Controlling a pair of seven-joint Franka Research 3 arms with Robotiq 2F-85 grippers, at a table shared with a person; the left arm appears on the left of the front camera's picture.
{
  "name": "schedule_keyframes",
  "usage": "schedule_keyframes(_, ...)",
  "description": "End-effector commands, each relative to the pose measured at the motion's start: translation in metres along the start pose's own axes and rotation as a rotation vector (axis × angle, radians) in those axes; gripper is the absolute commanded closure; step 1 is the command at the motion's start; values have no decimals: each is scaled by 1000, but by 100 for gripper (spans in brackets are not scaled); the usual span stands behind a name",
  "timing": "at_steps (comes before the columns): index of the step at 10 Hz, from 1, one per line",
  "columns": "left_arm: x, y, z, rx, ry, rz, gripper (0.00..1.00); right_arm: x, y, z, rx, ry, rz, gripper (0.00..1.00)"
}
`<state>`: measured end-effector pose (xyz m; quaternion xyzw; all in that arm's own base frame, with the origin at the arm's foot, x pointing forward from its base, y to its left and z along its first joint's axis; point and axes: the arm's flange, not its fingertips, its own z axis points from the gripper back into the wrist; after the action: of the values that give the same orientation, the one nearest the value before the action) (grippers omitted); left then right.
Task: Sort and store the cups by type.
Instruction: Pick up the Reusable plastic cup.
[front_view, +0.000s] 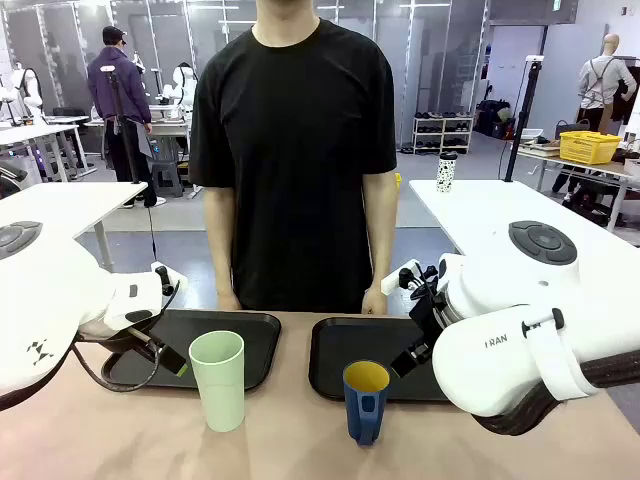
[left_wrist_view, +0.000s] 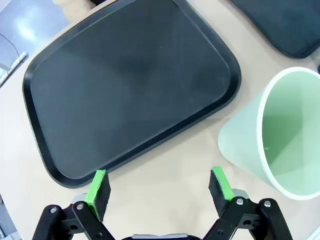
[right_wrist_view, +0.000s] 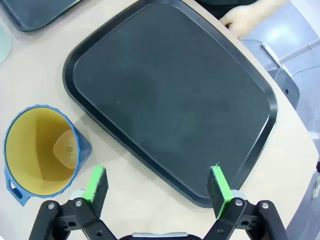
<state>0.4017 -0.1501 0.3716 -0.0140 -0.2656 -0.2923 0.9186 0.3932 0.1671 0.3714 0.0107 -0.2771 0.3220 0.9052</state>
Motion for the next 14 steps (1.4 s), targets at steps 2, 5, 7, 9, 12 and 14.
schedule_keyframes(2,0,0,0,0,0,0,0,0,0,0,0,0,0,0)
schedule_keyframes(5,0,0,0,0,0,0,0,0,0,0,0,0,0,0)
schedule_keyframes(7,0,0,0,0,0,0,0,0,0,0,0,0,0,0)
schedule_keyframes(9,0,0,0,0,0,0,0,0,0,0,0,0,0,0)
schedule_keyframes(12,0,0,0,0,0,0,0,0,0,0,0,0,0,0)
schedule_keyframes(14,0,0,0,0,0,0,0,0,0,0,0,0,0,0)
